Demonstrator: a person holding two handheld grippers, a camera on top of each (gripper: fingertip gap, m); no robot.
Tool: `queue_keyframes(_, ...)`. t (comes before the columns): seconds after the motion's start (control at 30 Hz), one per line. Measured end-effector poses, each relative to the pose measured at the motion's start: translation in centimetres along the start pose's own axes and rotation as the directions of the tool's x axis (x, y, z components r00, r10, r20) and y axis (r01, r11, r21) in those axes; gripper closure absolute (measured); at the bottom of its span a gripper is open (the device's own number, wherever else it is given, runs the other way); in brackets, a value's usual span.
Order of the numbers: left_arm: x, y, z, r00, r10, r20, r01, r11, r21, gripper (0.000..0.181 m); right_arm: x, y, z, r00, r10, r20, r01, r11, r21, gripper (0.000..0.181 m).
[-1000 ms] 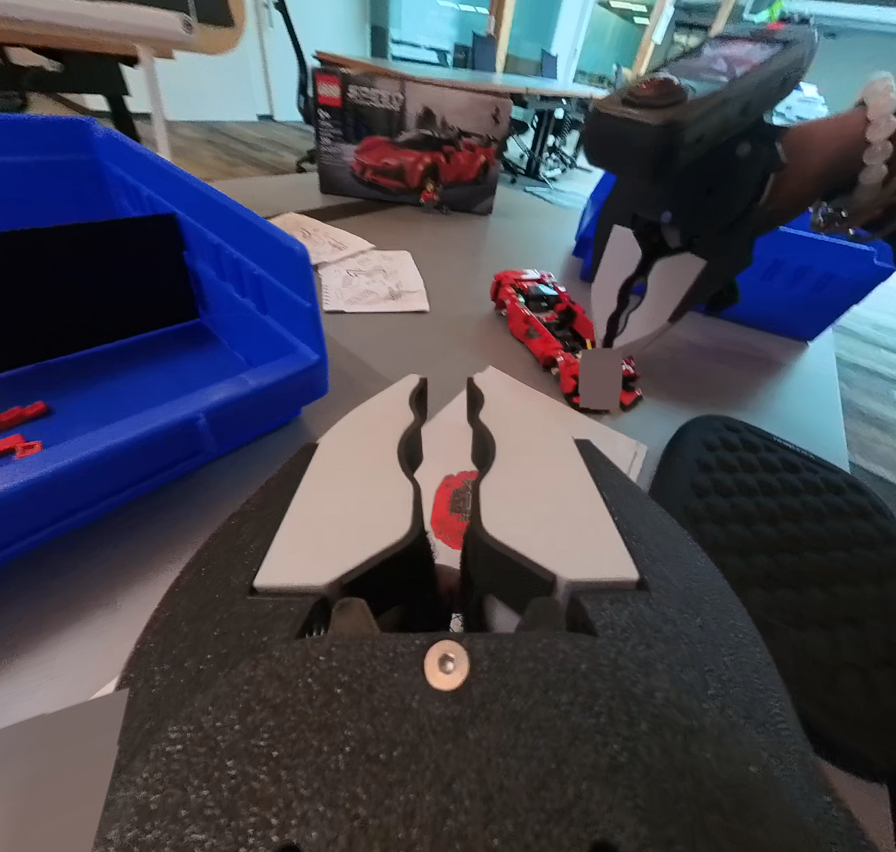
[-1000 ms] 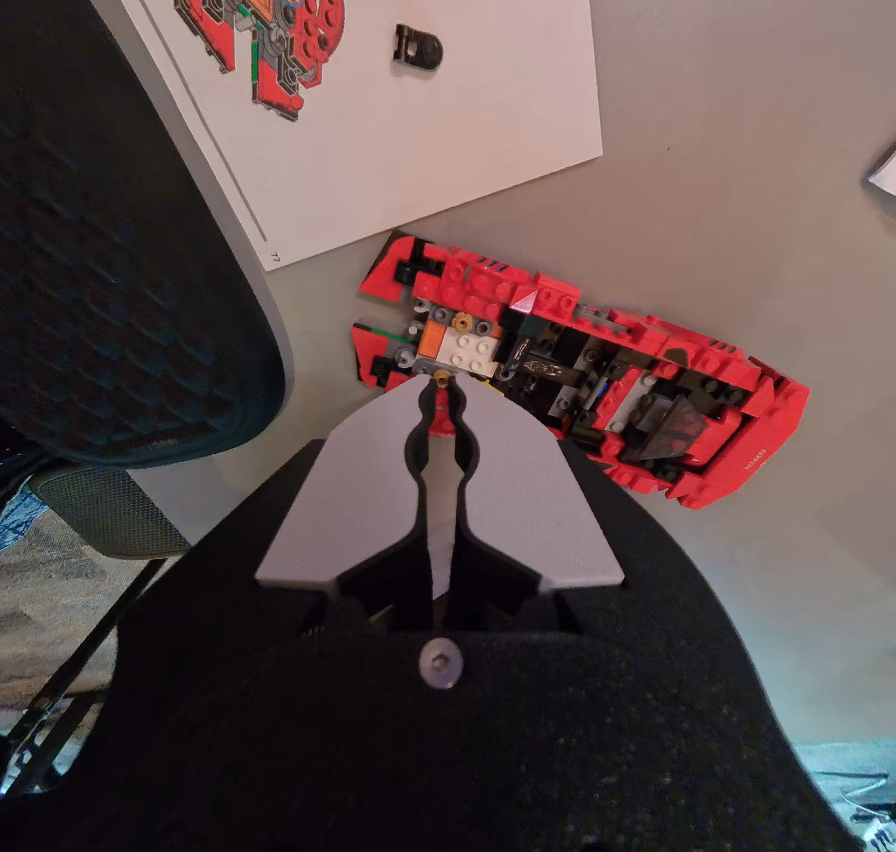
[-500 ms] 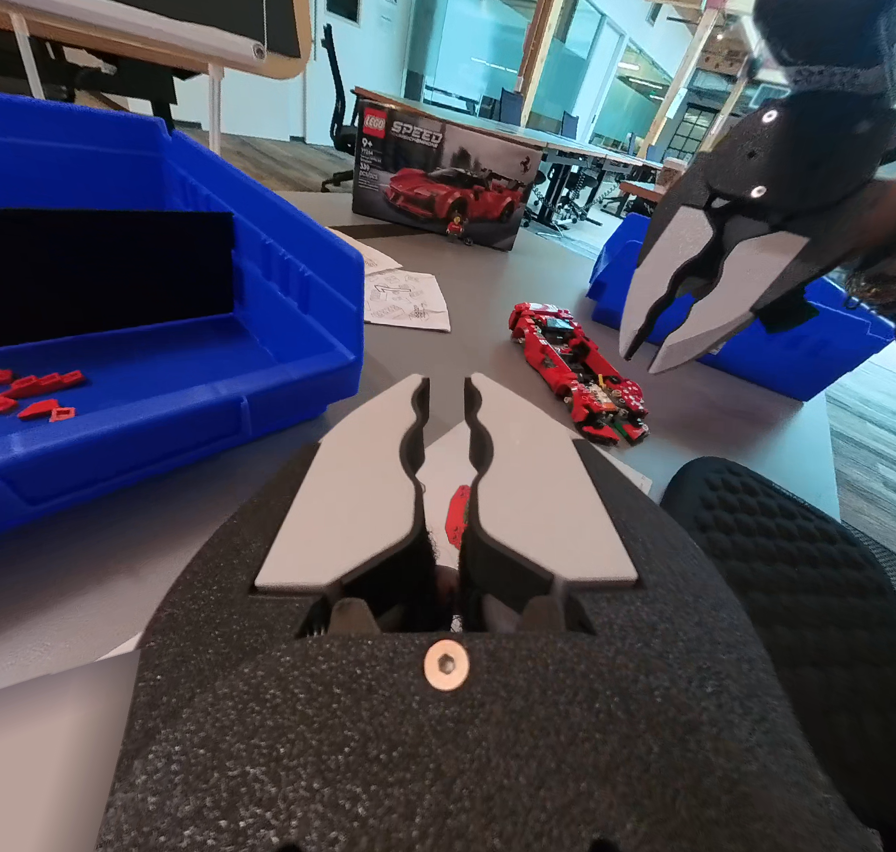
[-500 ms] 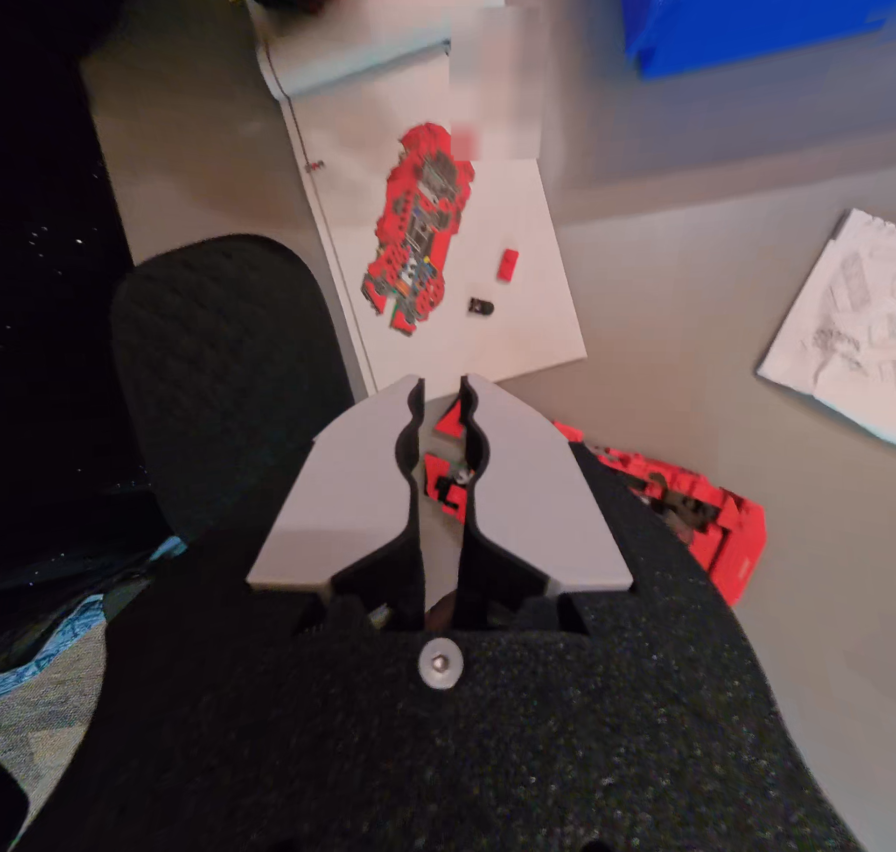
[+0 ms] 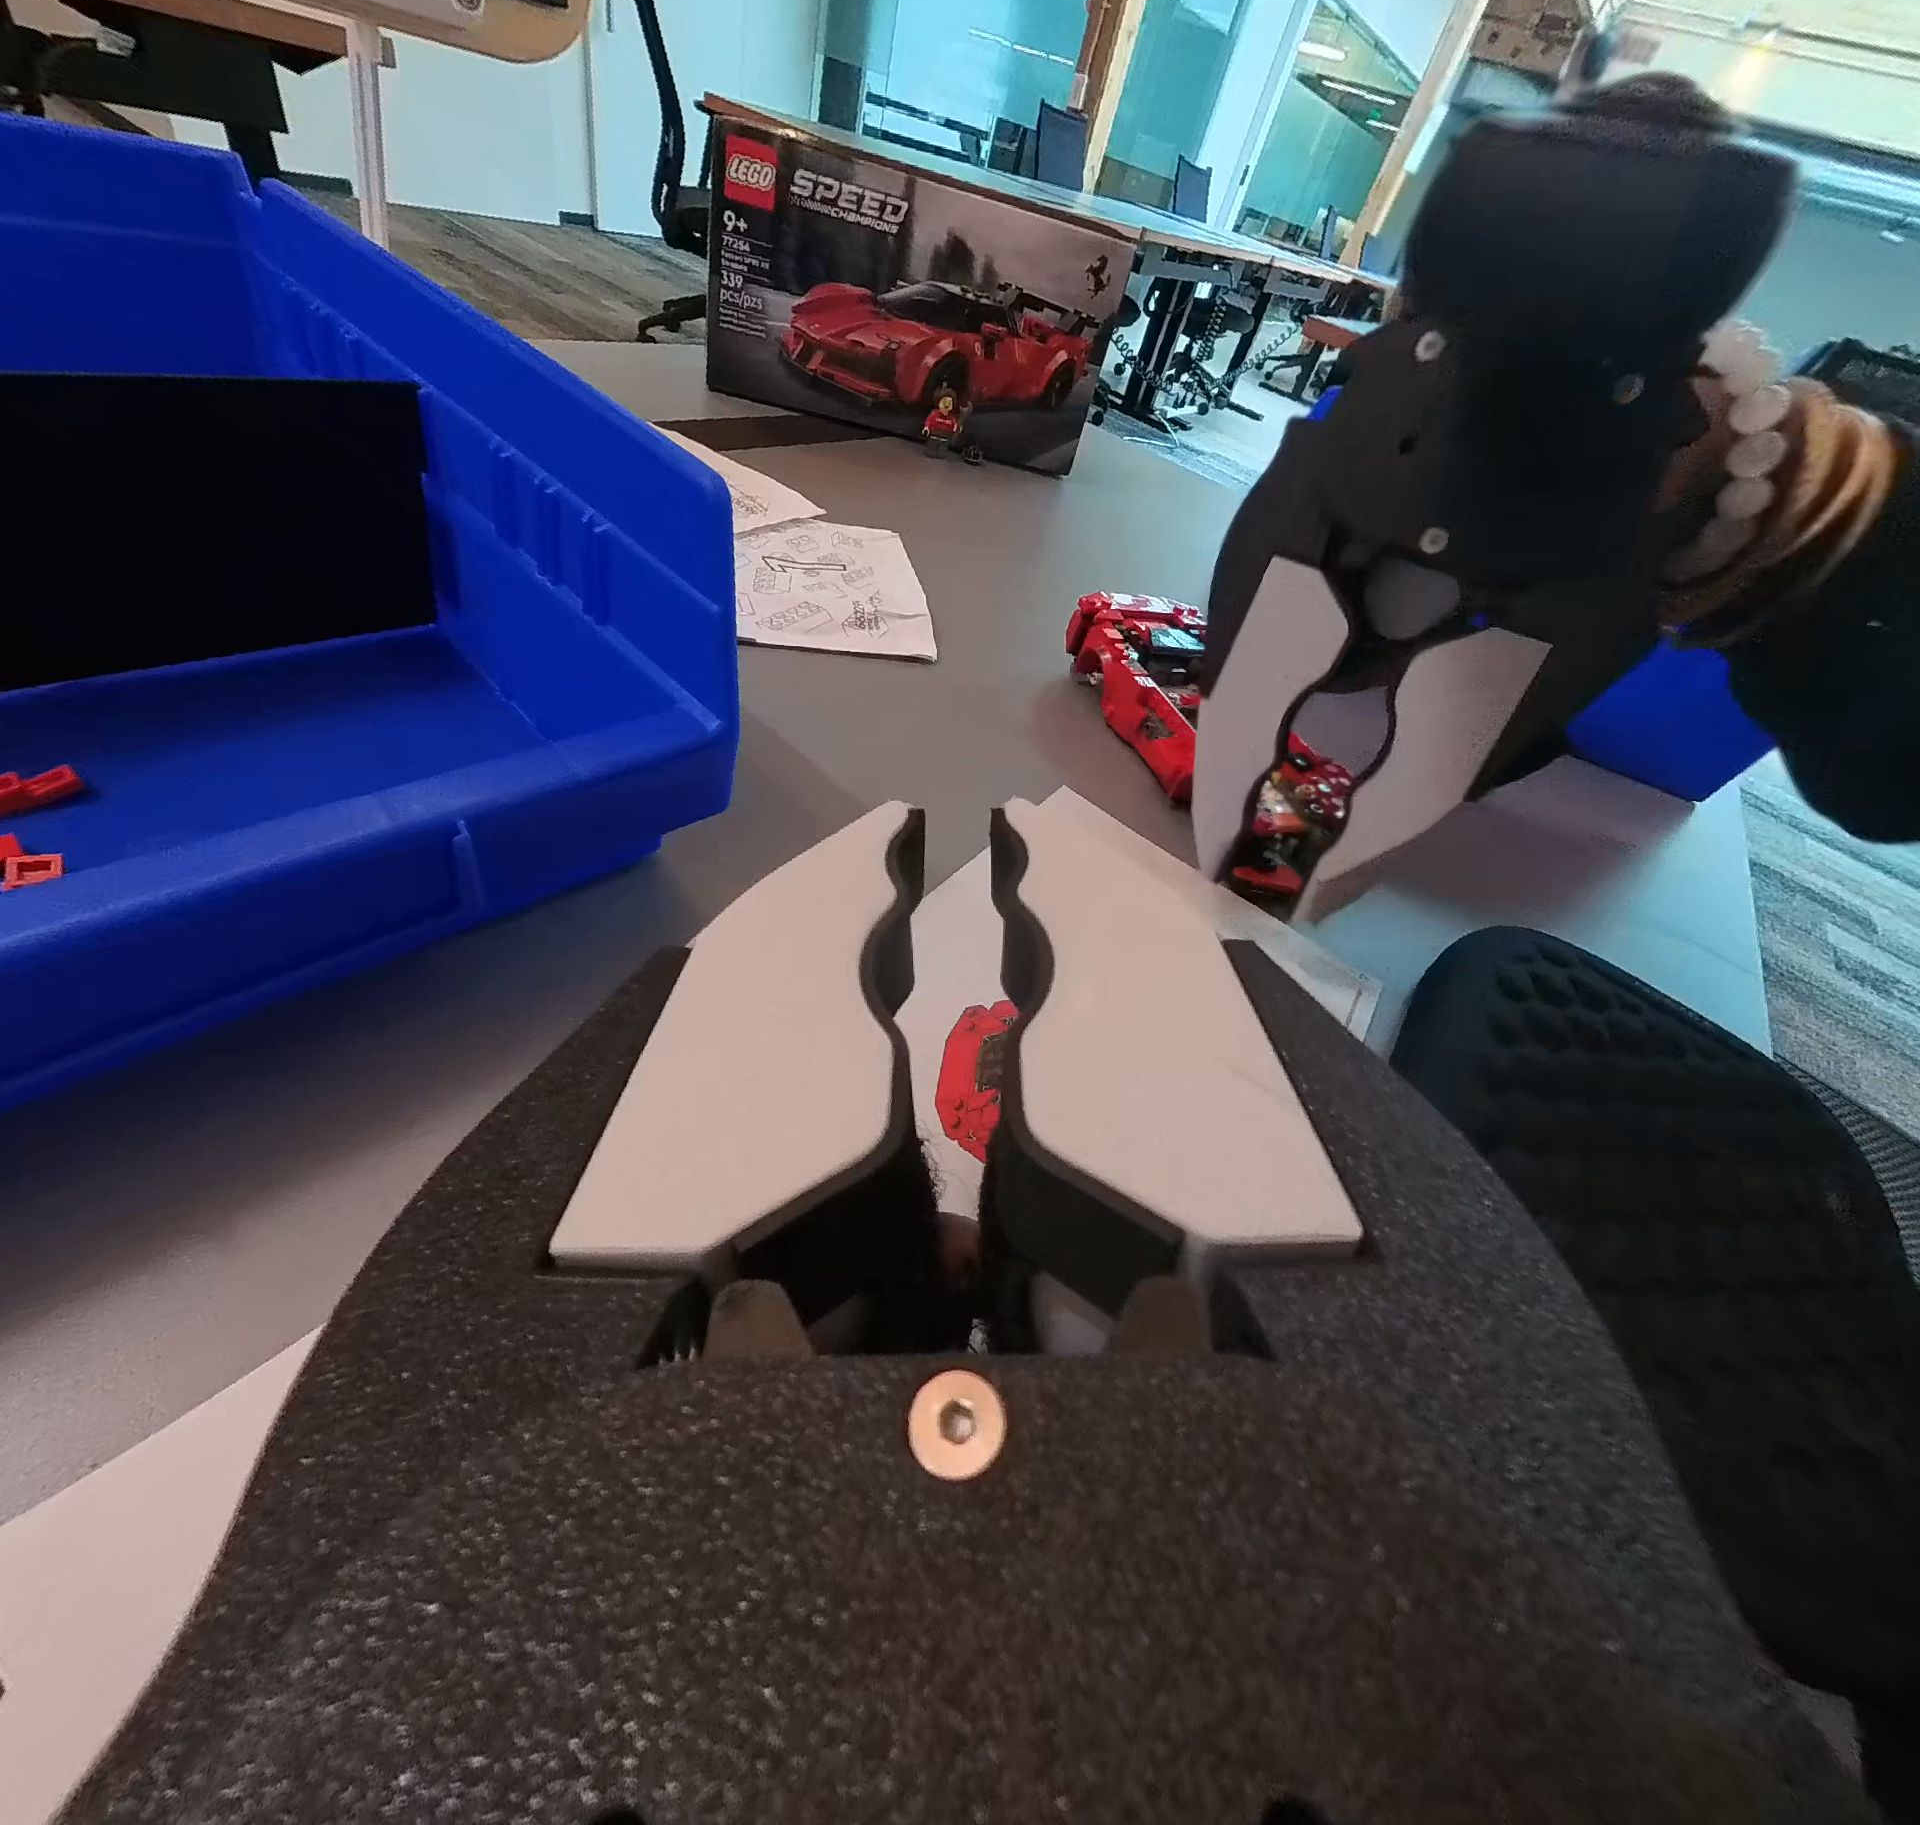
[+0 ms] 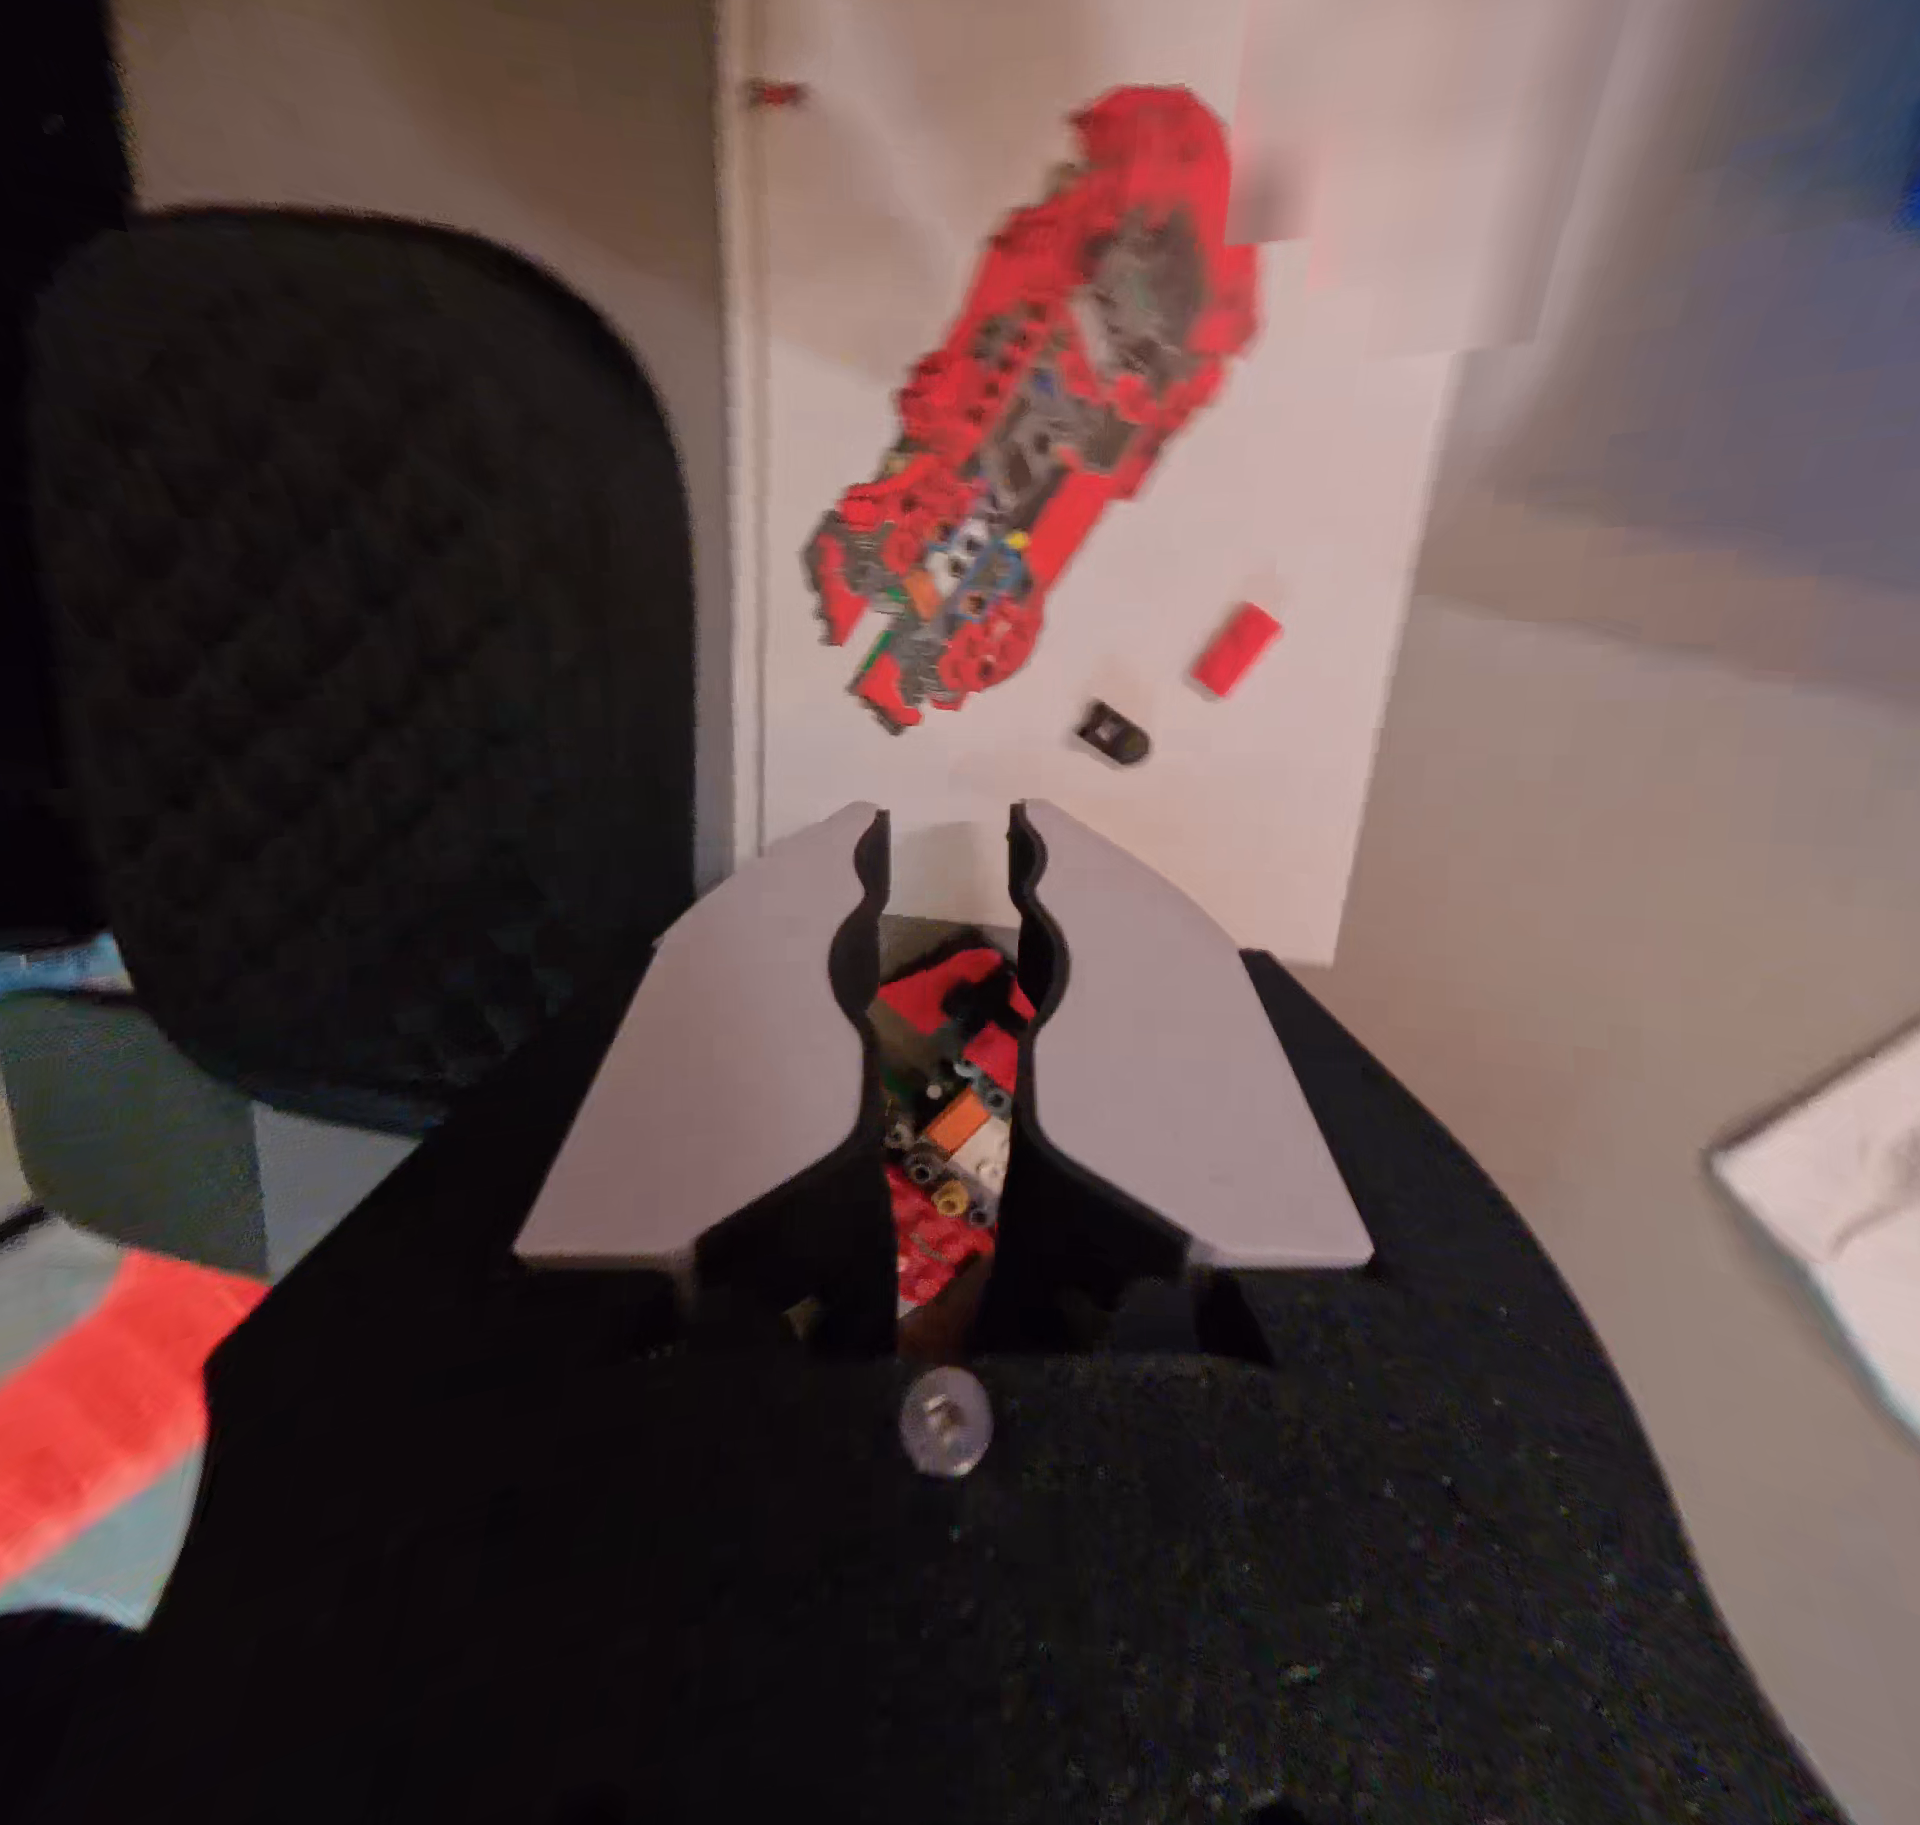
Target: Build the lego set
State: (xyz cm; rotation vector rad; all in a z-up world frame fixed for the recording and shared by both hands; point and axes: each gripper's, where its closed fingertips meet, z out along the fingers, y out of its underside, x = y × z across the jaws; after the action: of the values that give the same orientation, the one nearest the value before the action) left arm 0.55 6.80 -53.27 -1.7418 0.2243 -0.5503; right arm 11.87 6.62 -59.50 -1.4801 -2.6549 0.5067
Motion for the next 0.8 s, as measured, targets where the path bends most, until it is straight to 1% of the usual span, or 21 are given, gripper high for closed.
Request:
queue_keyframes(0.07,0.0,0.0,0.0,1.000,-0.005,-0.002,0.005,1.000,0.003,0.170,0.0,-0.3,0.2,0.995,-0.101,0.028,0.101,0.995,0.004,0.159)
queue_keyframes(0.17,0.0,-0.1,0.0,1.000,-0.010,-0.005,0.010,1.000,0.004,0.170,1.3,-0.8,0.1,0.981,-0.191,0.011,0.191,0.981,0.022,0.163)
queue_keyframes(0.23,0.0,0.0,0.0,1.000,-0.010,-0.007,0.010,1.000,0.003,0.171,2.2,-0.8,0.1,0.968,-0.250,-0.008,0.250,0.968,0.006,0.163)
queue_keyframes(0.3,0.0,0.0,0.0,1.000,-0.009,-0.009,0.009,1.000,0.001,0.171,2.6,-0.6,0.4,0.958,-0.286,-0.001,0.286,0.958,-0.023,0.163)
queue_keyframes(0.4,0.0,0.0,0.0,1.000,-0.009,-0.012,0.009,1.000,-0.001,0.171,3.0,-0.5,0.8,0.948,-0.319,0.009,0.319,0.946,-0.053,0.167)
queue_keyframes(0.6,0.1,0.1,0.1,1.000,-0.007,-0.016,0.007,1.000,-0.005,0.171,3.2,-1.2,1.2,0.934,-0.358,0.013,0.358,0.932,-0.047,0.168)
queue_keyframes(0.7,0.1,0.1,0.1,1.000,-0.009,-0.018,0.009,1.000,-0.007,0.171,3.3,-1.0,1.5,0.932,-0.362,0.013,0.362,0.930,-0.064,0.171)
queue_keyframes(0.8,0.1,0.1,0.1,1.000,-0.009,-0.020,0.008,1.000,-0.007,0.171,3.2,-1.2,1.6,0.944,-0.331,0.009,0.331,0.943,-0.046,0.179)
